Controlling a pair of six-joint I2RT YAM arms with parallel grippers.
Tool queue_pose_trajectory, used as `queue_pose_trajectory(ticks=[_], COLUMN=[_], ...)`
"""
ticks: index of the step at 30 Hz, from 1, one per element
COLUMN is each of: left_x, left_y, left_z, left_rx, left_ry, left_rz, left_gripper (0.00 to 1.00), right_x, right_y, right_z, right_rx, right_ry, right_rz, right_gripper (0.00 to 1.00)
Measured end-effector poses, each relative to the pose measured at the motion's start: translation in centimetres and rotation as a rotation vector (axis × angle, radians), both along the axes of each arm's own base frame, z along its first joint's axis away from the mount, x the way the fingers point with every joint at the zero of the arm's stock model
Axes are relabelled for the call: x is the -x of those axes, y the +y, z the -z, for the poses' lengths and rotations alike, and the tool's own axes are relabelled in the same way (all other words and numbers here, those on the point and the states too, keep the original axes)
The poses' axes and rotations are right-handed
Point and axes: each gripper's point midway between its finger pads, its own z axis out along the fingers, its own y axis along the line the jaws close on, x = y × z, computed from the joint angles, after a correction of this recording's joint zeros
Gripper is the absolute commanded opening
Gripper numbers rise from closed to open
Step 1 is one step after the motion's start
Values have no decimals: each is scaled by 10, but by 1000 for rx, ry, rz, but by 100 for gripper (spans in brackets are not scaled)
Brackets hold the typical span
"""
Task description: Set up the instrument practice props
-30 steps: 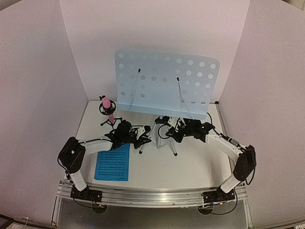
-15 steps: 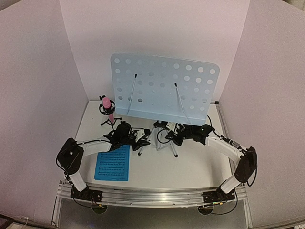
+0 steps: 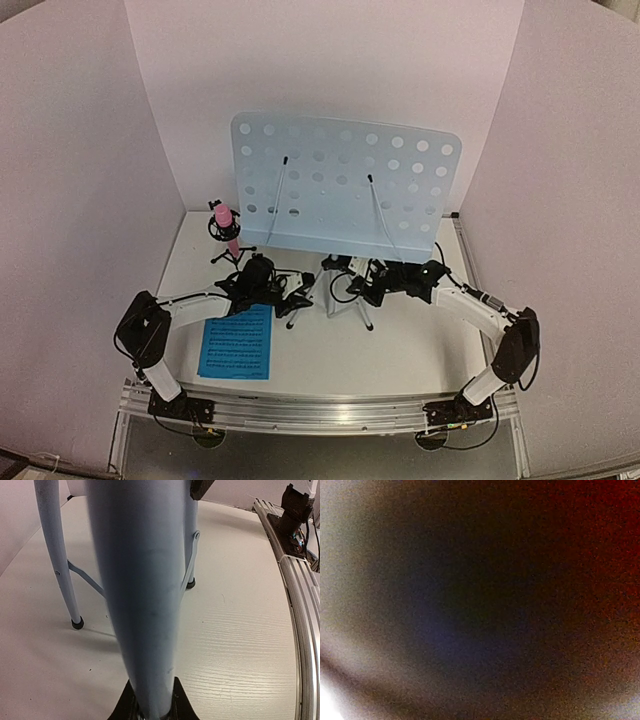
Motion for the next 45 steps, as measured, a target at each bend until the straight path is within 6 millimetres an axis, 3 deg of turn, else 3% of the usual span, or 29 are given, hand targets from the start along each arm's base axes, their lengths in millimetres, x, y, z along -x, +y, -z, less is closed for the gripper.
queue_pose_trajectory(ticks=[14, 22, 25, 31, 37, 41, 45], left_x=[5, 3, -5, -20, -21, -20, -20], left_y=[0, 0, 6, 21, 21, 21, 21], left_z=[0, -2, -1, 0, 0, 0, 0], left_rx=[1, 2, -5, -11, -12, -12, -8], left_ry=[4, 5, -5, -25, -29, -32, -37], left_rz=[30, 25, 4, -25, -23, -21, -19], left_gripper=[0, 0, 0, 0, 0, 0, 20], right_x=[9, 8, 9, -11, -8, -12, -25], right_y=[2, 3, -11, -66, -68, -65, -63], right_z=[-3, -4, -1, 18, 20, 18, 9], right_rx=[15, 4, 52, 183, 188, 152, 82], right_ry=[60, 74, 97, 145, 176, 192, 187], right_rz=[-34, -23, 13, 199, 234, 277, 339], right_gripper=[0, 17, 22, 28, 33, 51, 57])
